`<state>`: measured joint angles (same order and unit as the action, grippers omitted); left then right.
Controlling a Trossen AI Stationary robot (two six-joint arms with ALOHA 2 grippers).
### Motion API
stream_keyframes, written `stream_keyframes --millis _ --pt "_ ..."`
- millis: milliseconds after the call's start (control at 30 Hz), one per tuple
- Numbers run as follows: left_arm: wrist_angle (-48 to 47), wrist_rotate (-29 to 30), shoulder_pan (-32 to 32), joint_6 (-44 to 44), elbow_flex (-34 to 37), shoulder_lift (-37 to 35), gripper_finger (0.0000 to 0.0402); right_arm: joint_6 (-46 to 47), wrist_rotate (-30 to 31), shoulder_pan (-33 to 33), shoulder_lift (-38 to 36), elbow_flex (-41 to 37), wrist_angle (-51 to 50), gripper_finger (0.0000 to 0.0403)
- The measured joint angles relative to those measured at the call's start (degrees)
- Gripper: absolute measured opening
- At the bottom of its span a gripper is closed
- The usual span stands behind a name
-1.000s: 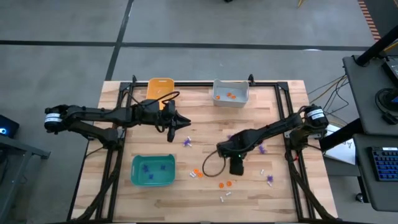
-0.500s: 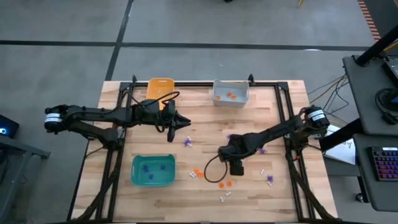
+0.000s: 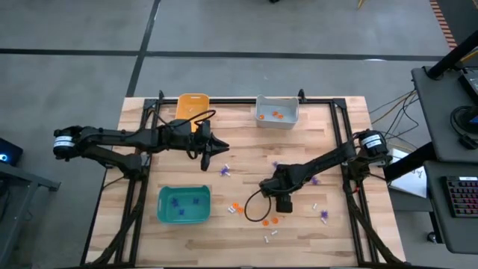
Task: Sort Halloween decoration
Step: Put the orange pumpkin toy into the gray bin
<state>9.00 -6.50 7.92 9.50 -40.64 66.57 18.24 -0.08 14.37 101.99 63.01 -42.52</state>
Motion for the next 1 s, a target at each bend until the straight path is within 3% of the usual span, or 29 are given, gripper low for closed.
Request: stream_keyframes --millis 1000 --pt "0.02 -0.02 0.0 0.0 0.0 0.0 0.0047 2.07 -0.13 -0.02 0.36 0.52 1.14 0.0171"
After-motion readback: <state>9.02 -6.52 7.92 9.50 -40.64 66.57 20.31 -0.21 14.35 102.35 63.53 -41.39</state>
